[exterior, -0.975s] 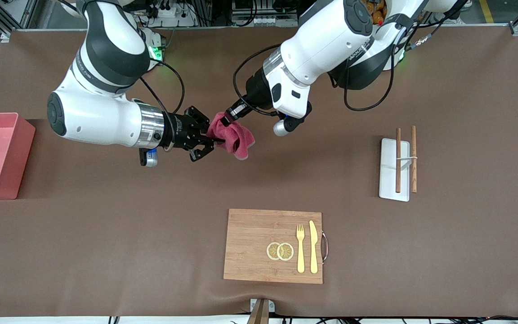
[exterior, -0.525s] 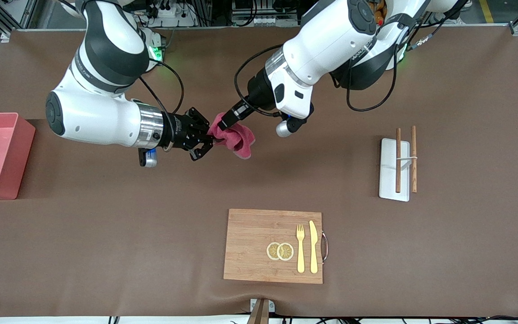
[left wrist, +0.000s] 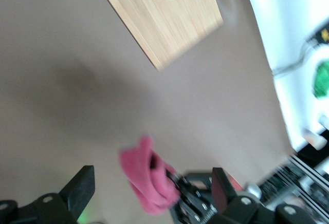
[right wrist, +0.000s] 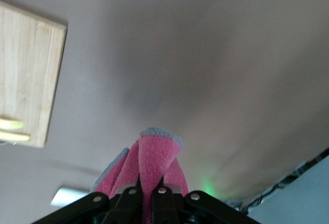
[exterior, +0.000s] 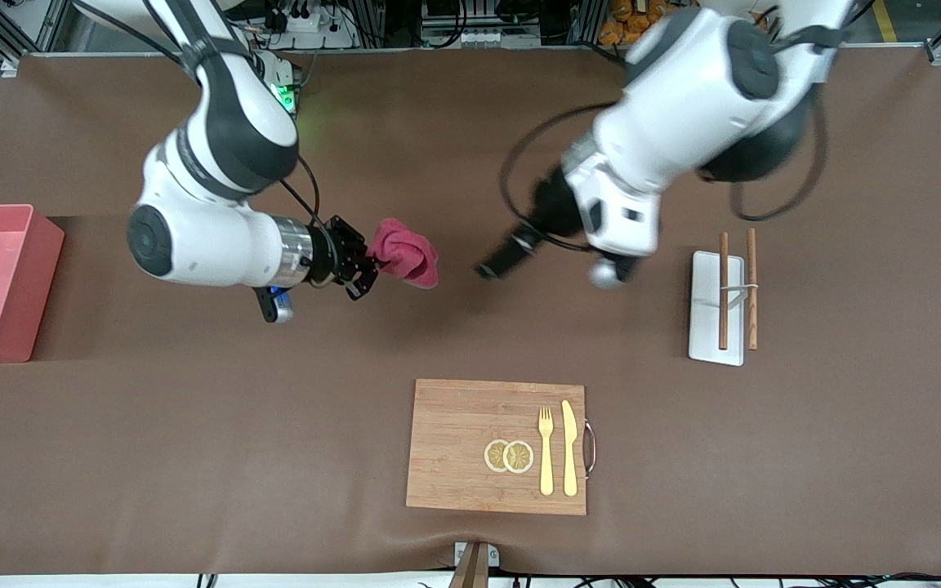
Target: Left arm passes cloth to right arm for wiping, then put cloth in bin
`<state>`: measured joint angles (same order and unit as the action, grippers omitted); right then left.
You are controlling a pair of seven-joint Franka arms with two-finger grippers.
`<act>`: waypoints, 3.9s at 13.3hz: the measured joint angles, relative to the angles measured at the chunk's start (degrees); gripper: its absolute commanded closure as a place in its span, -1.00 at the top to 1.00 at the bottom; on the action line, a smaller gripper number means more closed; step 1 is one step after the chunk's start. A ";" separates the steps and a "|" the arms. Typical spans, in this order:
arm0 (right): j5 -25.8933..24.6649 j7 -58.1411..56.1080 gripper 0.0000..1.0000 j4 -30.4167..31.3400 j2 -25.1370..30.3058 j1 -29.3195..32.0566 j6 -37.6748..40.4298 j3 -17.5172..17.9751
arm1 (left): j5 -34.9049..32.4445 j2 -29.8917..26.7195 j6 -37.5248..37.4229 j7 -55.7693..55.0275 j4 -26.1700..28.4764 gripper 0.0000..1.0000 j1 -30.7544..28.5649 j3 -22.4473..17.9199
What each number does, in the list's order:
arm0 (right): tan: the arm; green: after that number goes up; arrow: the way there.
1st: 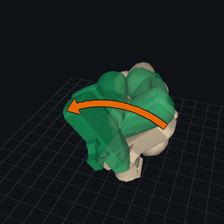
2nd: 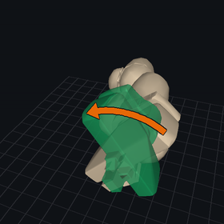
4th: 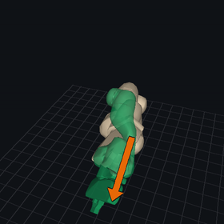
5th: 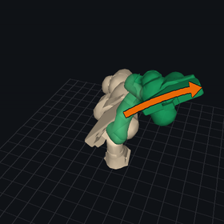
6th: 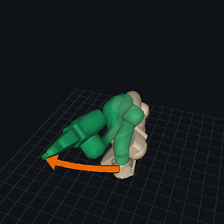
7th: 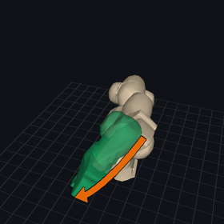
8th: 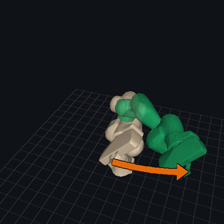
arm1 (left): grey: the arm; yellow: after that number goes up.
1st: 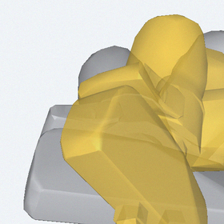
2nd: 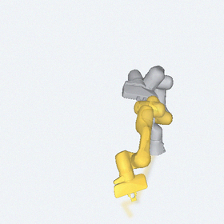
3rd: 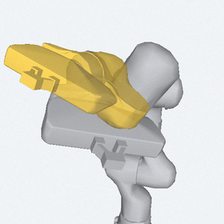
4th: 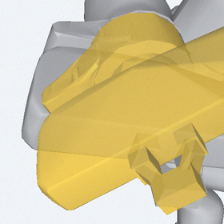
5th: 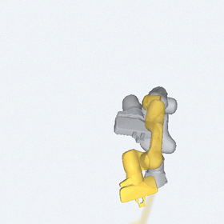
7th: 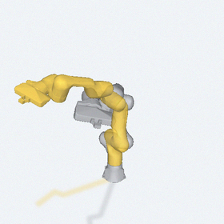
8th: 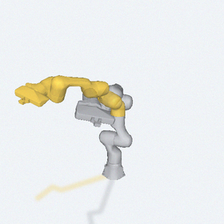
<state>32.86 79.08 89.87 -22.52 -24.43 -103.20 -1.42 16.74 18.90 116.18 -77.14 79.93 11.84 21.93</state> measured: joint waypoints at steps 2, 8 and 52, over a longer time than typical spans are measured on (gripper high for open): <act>-4.47 -4.72 -1.00 0.65 -2.32 -0.07 -1.55 0.08 | -6.00 -0.33 -6.61 3.24 0.02 1.00 -4.71 -0.05; -7.06 -30.99 -1.00 13.83 -6.50 2.48 -19.39 -0.84 | -12.73 -0.59 -14.52 19.94 0.37 1.00 -16.17 -0.14; -20.25 -78.92 -1.00 5.62 -1.65 18.27 -12.93 -6.41 | -16.41 -19.66 -29.86 74.85 8.78 1.00 -5.02 -22.13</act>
<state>12.60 0.17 95.49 -24.17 -6.16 -116.13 -7.83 0.32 -0.76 86.32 -2.28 88.71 6.82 -0.19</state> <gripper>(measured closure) 0.956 0.000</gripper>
